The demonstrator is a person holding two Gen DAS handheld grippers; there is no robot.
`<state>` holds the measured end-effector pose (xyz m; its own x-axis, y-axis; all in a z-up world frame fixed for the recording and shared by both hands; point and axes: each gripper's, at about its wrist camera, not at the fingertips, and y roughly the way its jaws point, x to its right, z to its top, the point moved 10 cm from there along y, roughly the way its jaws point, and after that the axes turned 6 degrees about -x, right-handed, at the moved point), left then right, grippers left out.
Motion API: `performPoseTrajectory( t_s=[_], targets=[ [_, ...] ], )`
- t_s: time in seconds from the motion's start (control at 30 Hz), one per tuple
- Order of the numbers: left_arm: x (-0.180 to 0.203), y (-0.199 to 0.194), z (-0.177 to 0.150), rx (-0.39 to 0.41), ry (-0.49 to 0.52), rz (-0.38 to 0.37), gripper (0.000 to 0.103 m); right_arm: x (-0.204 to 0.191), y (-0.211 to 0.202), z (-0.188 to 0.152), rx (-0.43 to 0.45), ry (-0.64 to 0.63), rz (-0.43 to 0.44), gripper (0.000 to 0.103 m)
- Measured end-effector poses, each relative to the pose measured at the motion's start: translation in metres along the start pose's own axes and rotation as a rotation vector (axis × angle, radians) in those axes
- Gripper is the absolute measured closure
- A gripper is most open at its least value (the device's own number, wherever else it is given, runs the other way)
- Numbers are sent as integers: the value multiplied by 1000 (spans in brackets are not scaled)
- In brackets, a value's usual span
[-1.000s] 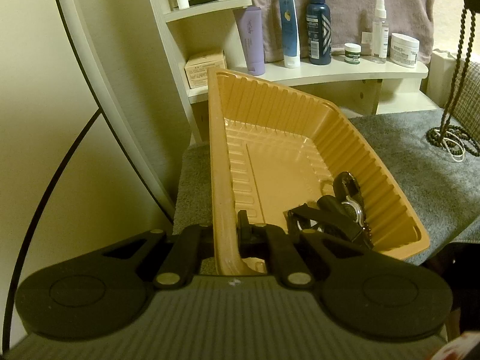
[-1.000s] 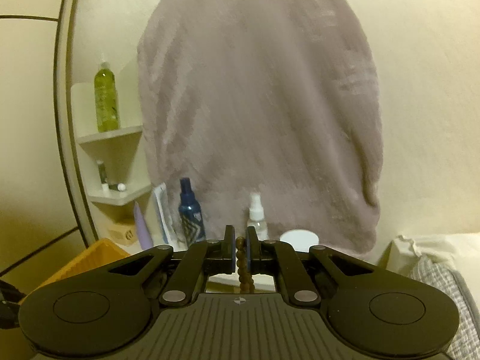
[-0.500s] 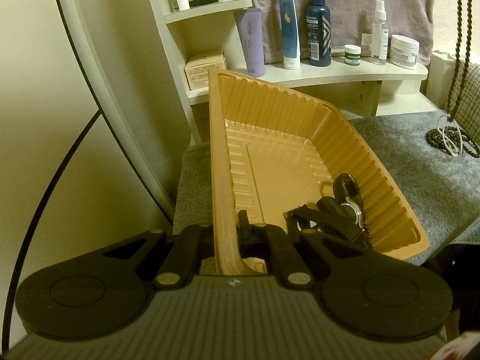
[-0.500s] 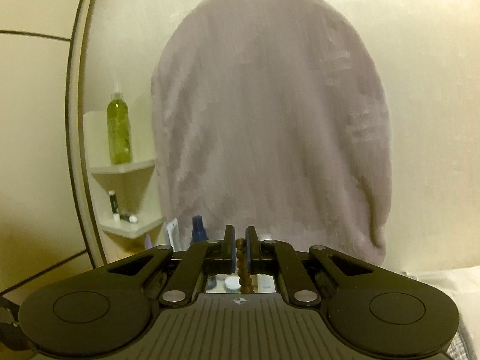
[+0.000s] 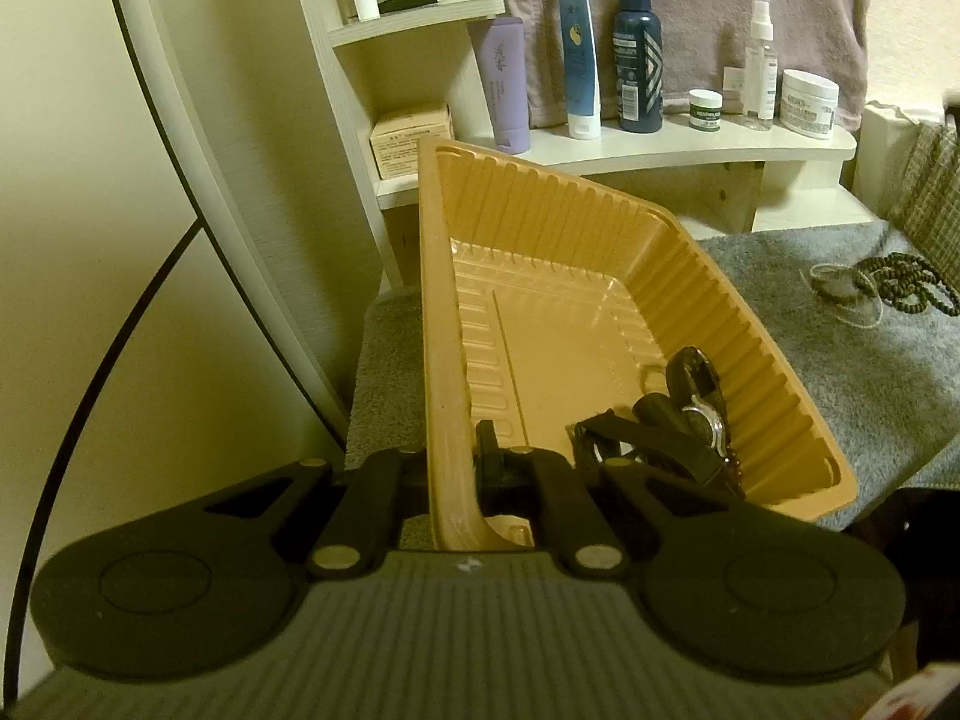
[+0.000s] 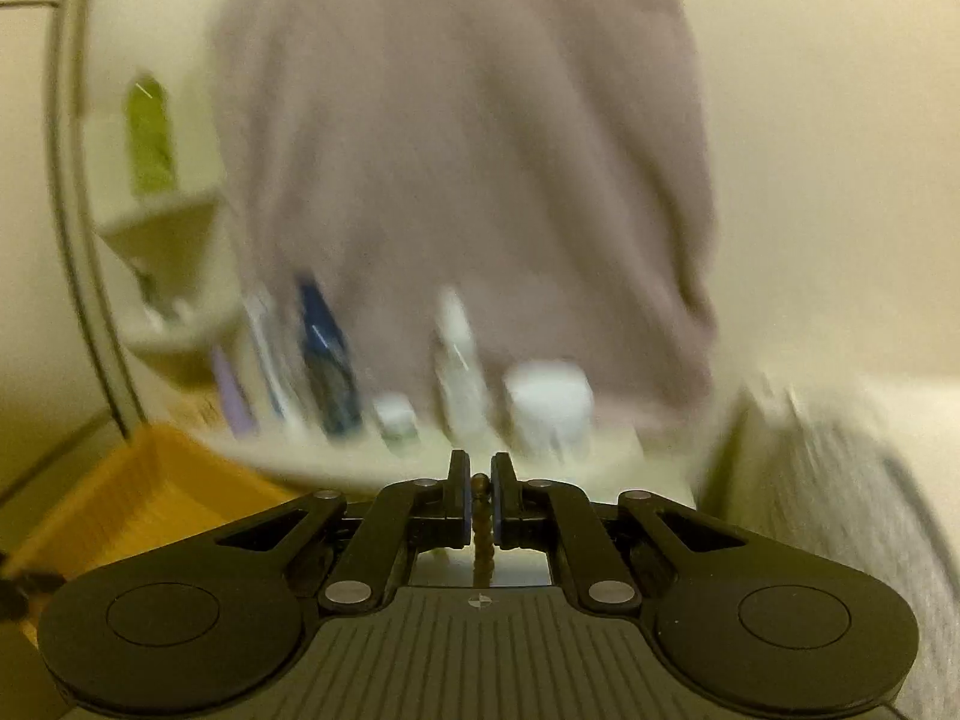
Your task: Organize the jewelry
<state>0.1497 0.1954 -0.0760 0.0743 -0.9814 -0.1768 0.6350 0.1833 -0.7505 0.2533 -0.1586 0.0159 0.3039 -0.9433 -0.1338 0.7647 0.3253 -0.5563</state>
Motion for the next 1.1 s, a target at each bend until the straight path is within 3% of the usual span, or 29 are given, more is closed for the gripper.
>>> performPoseTrajectory(
  t_s=[0.23, 0.37, 0.43, 0.47, 0.5, 0.53, 0.73, 0.87, 0.93, 1.0, 1.07, 1.1],
  targets=[
    [-1, 1, -1, -1, 3, 0, 99, 48, 35, -73, -184, 105, -115, 97],
    [-1, 1, -1, -1, 2, 1, 99, 59, 51, -89, -221, 106, -128, 96],
    [-1, 1, -1, -1, 1, 2, 99, 58, 54, -89, -212, 88, -138, 85],
    [-1, 1, -1, -1, 1, 3, 99, 56, 53, -89, -199, 71, -136, 76],
    [-1, 1, -1, 0, 1, 3, 99, 51, 53, -87, -183, 47, -131, 58],
    [-1, 1, -1, -1, 1, 3, 99, 46, 54, -84, -165, 28, -119, 53],
    [0, 1, -1, 0, 3, 4, 99, -3, 79, -94, -190, -173, 21, 53],
    [-1, 0, -1, 0, 3, 4, 99, -16, 104, -108, -228, -287, 2, 57],
    [-1, 0, -1, 0, 2, 4, 98, -18, 114, -111, -238, -308, -1, 70],
    [-1, 1, -2, -1, 1, 4, 99, -20, 121, -113, -245, -330, 0, 76],
    [-1, 1, -2, -2, -1, 3, 99, -20, 126, -113, -253, -358, -9, 97],
    [-1, 1, -2, -2, -1, 2, 99, -20, 126, -110, -245, -361, -15, 101]
  ],
)
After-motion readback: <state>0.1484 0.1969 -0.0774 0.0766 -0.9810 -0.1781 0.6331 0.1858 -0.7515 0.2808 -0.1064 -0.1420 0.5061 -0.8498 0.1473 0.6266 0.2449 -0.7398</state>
